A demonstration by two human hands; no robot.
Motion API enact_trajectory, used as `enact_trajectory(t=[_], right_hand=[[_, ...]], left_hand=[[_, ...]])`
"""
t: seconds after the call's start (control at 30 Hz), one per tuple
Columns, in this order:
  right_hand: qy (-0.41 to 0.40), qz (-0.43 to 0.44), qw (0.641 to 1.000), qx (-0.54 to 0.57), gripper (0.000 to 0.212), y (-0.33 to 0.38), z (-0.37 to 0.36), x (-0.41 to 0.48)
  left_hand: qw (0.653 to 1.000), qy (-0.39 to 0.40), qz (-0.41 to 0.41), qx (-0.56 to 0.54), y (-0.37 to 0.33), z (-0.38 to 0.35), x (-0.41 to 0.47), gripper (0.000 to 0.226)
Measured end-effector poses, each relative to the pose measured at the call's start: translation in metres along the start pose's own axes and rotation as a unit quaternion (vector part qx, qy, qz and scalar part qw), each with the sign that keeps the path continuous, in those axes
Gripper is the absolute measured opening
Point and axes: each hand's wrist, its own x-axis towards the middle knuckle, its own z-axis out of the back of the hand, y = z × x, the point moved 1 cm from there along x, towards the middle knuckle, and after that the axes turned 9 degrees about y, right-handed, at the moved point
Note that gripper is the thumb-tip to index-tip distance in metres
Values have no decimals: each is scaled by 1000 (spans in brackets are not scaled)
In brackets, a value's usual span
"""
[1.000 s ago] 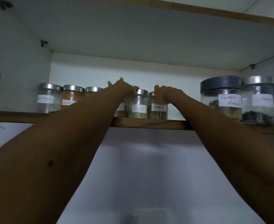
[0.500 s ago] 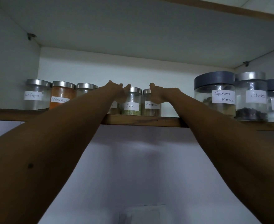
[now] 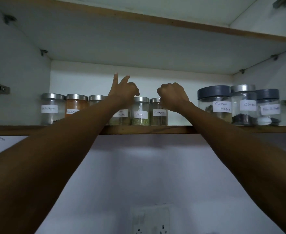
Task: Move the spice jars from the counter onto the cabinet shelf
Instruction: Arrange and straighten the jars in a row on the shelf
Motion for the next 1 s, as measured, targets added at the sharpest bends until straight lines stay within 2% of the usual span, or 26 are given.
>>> enact_trajectory(t=[0.13,0.23,0.33,0.4,0.53,0.73,0.87,1.0], right_hand=[[-37,-20,999,6,5,-13,24,-15],[-102,-41,994,4,19,-29,30,-30],[-170,-60,984,-3,13,-48,38,-47],[-187,-71,980,-9,11,-64,44,-58],[-182,-83,980,-22,13,-109,49,-74],[-175,-78,981,-30,15,-162,34,-101],[-163,-66,984,1,19,-186,15,-112],[-122,-53,990,40,21,-201,7,-113]], left_hand=[[998,-40,-34,-36,-13,25,-18,31],[993,-74,-71,-62,-38,38,-26,33],[986,-94,-123,-59,-71,47,-28,35],[982,-100,-147,-68,-91,52,-25,40],[978,-114,-155,-79,-129,60,-13,48],[976,-94,-161,-109,-179,61,10,50],[976,-78,-159,-128,-205,60,22,41],[968,-101,-109,-203,-215,57,25,33]])
